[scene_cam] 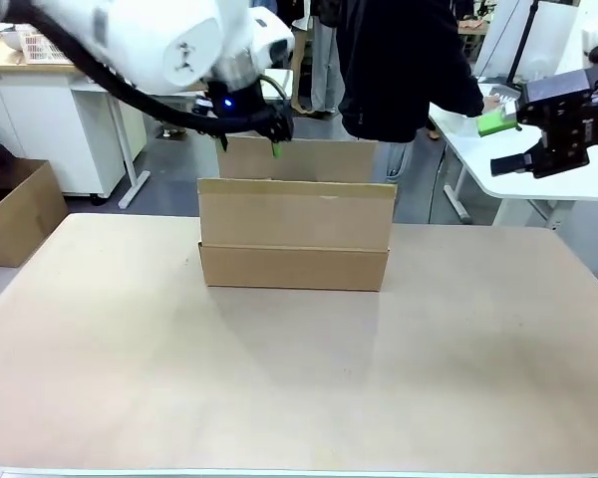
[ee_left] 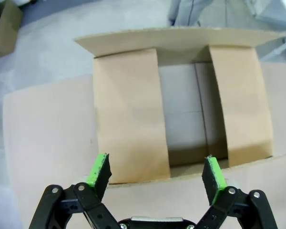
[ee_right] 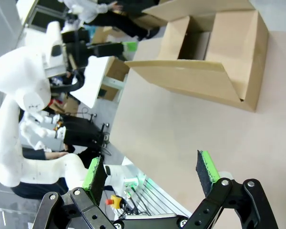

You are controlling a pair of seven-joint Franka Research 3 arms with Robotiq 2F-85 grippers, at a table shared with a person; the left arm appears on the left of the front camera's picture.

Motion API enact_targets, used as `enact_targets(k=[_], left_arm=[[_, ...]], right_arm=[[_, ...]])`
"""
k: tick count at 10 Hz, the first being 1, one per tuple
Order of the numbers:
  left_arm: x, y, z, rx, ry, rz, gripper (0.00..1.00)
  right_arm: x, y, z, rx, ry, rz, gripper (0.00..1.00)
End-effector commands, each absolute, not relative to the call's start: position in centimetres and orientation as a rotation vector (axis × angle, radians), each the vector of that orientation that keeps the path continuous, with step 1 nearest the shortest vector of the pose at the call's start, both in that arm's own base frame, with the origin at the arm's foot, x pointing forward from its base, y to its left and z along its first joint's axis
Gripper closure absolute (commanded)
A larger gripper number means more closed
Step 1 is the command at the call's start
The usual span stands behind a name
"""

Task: Pack the gift set into the box.
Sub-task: Place both hands on the side flaps of the Package Box and spread them outward.

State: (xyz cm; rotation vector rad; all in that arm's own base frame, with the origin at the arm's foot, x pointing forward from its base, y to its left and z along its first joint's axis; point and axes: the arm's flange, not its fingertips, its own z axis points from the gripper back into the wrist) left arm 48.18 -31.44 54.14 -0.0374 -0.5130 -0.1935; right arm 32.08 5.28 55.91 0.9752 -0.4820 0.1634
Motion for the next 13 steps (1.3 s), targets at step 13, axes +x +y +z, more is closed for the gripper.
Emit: enact_targets(k=[13], left_arm=[[57.9, -35.3, 48.8, 0.055, -0.308, -0.194, 0.00]], right_arm=[[32.4, 5.4, 56.0, 1.000, -0.502, 0.188, 0.00]])
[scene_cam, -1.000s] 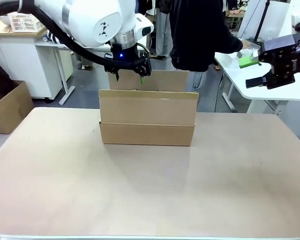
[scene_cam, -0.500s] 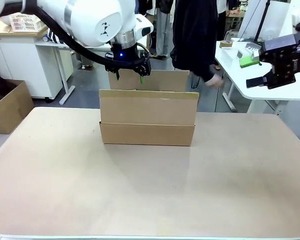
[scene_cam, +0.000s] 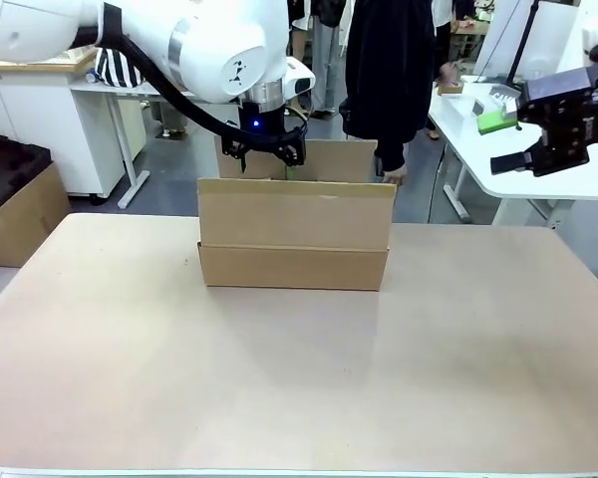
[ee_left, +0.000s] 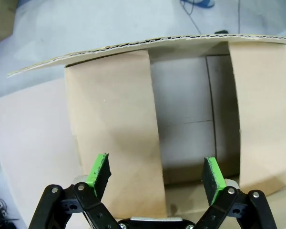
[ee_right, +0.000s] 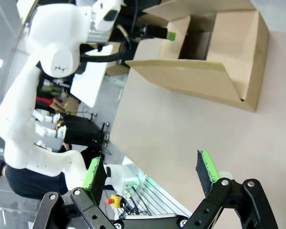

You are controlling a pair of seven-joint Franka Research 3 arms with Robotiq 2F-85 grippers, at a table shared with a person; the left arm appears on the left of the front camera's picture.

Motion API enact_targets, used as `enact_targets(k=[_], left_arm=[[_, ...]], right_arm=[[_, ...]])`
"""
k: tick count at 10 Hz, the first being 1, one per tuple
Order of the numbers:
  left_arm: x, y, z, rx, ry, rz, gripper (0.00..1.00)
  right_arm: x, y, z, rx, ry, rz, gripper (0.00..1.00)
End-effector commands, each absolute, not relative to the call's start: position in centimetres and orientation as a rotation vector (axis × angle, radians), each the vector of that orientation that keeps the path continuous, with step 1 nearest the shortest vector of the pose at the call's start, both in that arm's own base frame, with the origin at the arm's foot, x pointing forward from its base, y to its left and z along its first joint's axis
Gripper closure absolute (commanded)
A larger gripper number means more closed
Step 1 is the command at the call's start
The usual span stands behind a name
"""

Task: Pack the gift set into the box.
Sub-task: Place both hands on the side flaps of the Package Box and spread them outward.

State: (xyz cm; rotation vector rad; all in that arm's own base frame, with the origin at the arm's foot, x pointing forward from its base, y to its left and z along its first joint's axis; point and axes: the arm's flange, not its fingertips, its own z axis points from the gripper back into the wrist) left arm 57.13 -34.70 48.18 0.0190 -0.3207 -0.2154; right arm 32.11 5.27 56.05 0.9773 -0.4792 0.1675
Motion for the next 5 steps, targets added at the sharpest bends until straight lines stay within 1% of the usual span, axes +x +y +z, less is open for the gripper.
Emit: enact_targets(k=[1, 2, 3, 4, 5], left_arm=[[58.2, -35.5, 48.0, 0.099, -0.286, -0.185, 0.00], [58.2, -35.6, 47.2, 0.168, -0.273, -0.174, 0.00], [58.3, -35.7, 46.4, 0.243, -0.304, -0.141, 0.00], [58.3, -35.9, 45.7, 0.285, -0.316, -0.129, 0.00], [58.3, -36.2, 44.9, 0.289, -0.306, -0.150, 0.00]], right_arm=[[32.4, 5.4, 56.0, 1.000, -0.502, 0.188, 0.00], [32.4, 5.4, 56.0, 1.000, -0.502, 0.188, 0.00], [32.4, 5.4, 56.0, 1.000, -0.502, 0.188, 0.00], [32.4, 5.4, 56.0, 1.000, -0.502, 0.188, 0.00], [32.4, 5.4, 56.0, 1.000, -0.502, 0.188, 0.00]])
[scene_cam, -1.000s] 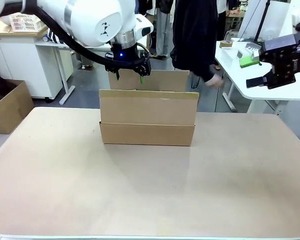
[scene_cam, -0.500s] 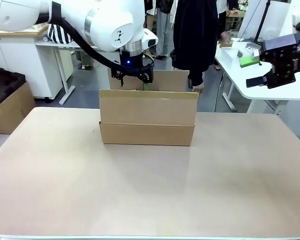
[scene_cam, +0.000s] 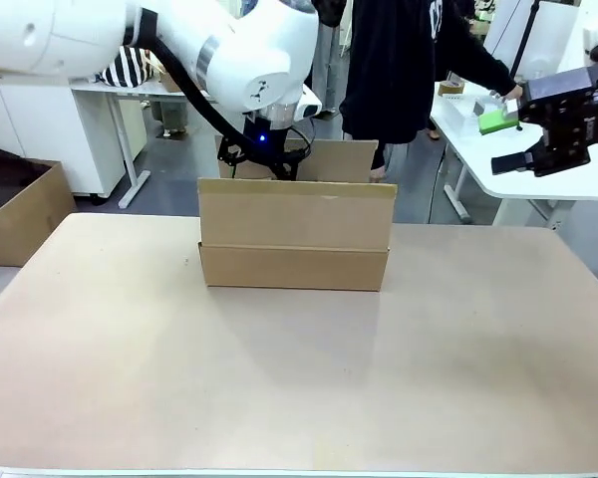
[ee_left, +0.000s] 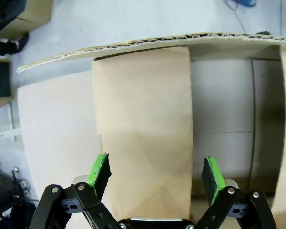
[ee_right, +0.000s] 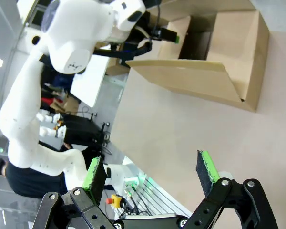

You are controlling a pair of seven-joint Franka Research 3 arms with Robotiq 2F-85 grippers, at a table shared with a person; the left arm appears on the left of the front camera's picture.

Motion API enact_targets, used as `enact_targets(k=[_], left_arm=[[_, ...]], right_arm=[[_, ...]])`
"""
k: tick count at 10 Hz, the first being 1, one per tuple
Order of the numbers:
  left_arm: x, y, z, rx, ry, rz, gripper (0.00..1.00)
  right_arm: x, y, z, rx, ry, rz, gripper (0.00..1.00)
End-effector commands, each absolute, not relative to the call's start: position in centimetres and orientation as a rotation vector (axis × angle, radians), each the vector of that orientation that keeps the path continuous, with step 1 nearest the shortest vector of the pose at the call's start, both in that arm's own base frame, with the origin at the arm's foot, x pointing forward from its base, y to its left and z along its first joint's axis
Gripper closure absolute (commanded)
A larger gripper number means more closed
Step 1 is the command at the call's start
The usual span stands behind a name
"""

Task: Pack the gift set into the box.
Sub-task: Place both hands on the side flaps of the Package Box and spread them outward.

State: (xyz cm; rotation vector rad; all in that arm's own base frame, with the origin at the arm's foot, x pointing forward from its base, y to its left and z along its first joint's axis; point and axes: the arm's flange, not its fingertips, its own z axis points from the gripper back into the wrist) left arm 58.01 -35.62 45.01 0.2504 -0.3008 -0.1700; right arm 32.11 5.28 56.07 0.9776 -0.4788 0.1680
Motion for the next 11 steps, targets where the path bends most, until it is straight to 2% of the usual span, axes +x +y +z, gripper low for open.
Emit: enact_targets(k=[1, 8, 11], left_arm=[[58.3, -36.5, 44.1, 0.291, -0.296, -0.167, 0.00], [58.7, -37.0, 40.5, 0.318, -0.243, -0.192, 0.00], [58.6, -37.2, 39.9, 0.405, -0.241, -0.134, 0.00]], right_arm=[[32.4, 5.4, 56.0, 1.000, -0.502, 0.188, 0.00], [32.4, 5.4, 56.0, 1.000, -0.502, 0.188, 0.00], [32.4, 5.4, 56.0, 1.000, -0.502, 0.188, 0.00]])
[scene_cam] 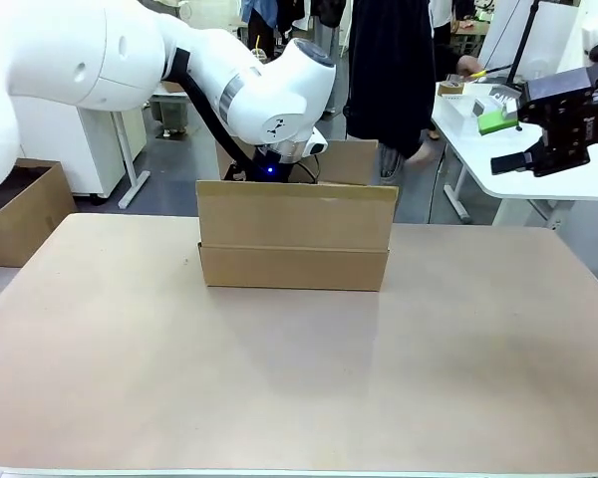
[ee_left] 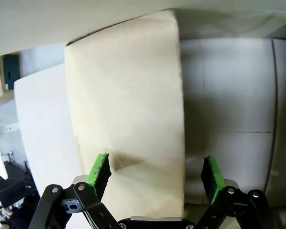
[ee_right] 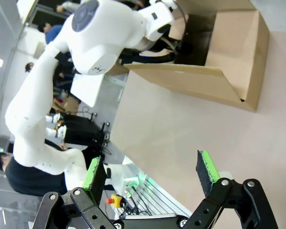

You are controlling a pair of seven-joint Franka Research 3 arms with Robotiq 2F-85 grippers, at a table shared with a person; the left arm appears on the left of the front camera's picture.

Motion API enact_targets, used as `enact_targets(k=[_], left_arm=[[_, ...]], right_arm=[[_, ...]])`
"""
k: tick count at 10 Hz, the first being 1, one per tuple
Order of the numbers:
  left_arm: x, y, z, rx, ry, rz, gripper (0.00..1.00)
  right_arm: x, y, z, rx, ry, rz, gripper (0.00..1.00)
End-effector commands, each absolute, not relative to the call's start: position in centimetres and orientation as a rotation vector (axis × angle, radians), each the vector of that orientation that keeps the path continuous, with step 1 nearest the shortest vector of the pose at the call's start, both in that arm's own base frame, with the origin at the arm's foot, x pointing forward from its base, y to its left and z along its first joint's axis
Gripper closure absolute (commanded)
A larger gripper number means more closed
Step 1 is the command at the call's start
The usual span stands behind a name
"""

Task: Pack the gift set into the box.
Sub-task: Place both hands on the side flaps of the Package Box and spread them outward.

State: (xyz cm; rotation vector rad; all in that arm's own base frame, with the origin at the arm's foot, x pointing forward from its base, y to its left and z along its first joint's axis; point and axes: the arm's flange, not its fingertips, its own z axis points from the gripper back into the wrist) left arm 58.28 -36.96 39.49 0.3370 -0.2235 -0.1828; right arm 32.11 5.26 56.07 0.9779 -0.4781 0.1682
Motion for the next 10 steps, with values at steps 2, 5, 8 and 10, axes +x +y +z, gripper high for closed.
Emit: enact_targets(k=[2, 5, 8, 10], left_arm=[[58.2, -36.9, 40.0, 0.490, -0.223, -0.082, 0.00], [57.1, -36.6, 40.4, 0.597, -0.231, -0.035, 0.00], [55.6, -36.6, 41.7, 0.644, -0.280, -0.033, 0.00], [54.9, -36.4, 43.1, 0.638, -0.324, -0.042, 0.00]], right_arm=[[32.4, 5.4, 56.0, 1.000, -0.502, 0.188, 0.00], [32.4, 5.4, 56.0, 1.000, -0.502, 0.188, 0.00], [32.4, 5.4, 56.0, 1.000, -0.502, 0.188, 0.00], [32.4, 5.4, 56.0, 1.000, -0.502, 0.188, 0.00]])
